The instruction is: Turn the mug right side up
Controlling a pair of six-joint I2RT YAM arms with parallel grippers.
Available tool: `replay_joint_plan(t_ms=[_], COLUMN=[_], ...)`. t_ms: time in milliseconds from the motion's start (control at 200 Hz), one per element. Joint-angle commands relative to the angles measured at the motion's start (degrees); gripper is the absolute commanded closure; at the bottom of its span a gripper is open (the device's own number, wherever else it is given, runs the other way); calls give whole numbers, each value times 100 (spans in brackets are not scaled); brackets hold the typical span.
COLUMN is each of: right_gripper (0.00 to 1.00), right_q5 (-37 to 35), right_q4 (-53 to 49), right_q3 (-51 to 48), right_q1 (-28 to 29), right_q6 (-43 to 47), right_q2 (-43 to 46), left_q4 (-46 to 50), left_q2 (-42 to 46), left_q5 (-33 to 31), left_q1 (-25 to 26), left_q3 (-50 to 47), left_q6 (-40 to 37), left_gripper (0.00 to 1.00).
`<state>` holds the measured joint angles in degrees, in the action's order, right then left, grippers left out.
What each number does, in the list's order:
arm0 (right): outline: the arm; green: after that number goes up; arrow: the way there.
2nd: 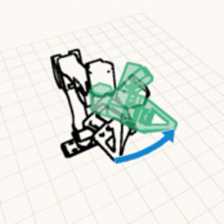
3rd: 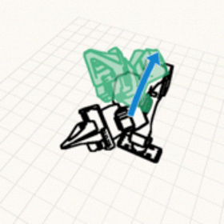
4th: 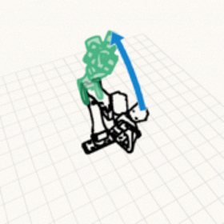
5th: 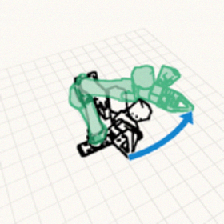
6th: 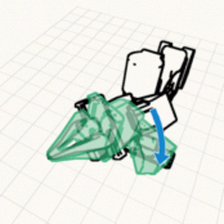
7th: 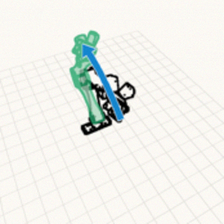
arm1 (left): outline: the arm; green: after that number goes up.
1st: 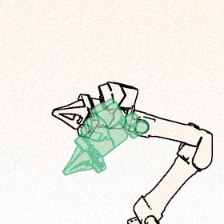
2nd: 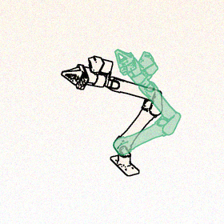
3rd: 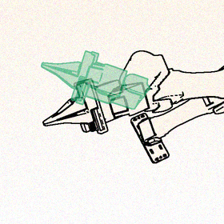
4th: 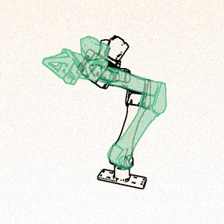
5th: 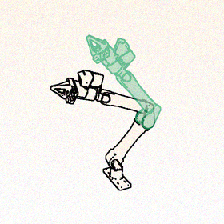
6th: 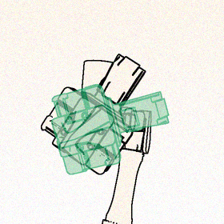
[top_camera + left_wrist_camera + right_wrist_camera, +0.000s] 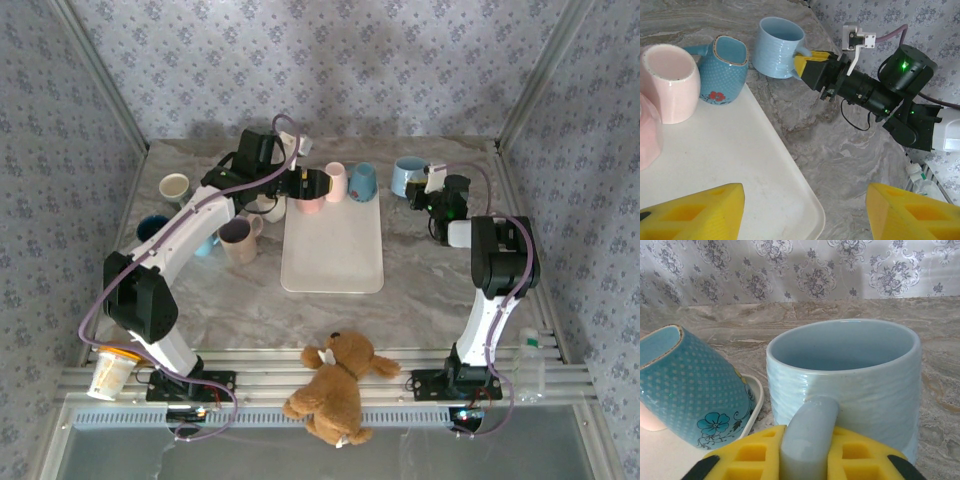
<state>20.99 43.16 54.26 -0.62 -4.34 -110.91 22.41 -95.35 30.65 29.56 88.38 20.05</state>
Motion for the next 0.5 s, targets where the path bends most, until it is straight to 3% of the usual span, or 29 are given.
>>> replay_joint_plan(t_ms=[0, 100, 410, 495], right_gripper=[65, 57, 53, 54], right_q5=[13, -8, -320, -529], right_q4=[644, 474, 478, -145], right_q3=[179, 209, 85, 234], right_q1=[-34, -34, -17, -41], right_q6=[-58, -42, -34, -105], right_q2=[108, 174, 276, 378], left_q4=[-120, -95, 136, 226], left_q2=[-76, -93, -133, -125], left_q5=[81, 90, 83, 55], left_q1=[-44, -45, -46, -39], left_q3=[44, 87, 197, 218], left_q6=[7, 24, -23, -78], left_gripper=[35, 35, 38, 38])
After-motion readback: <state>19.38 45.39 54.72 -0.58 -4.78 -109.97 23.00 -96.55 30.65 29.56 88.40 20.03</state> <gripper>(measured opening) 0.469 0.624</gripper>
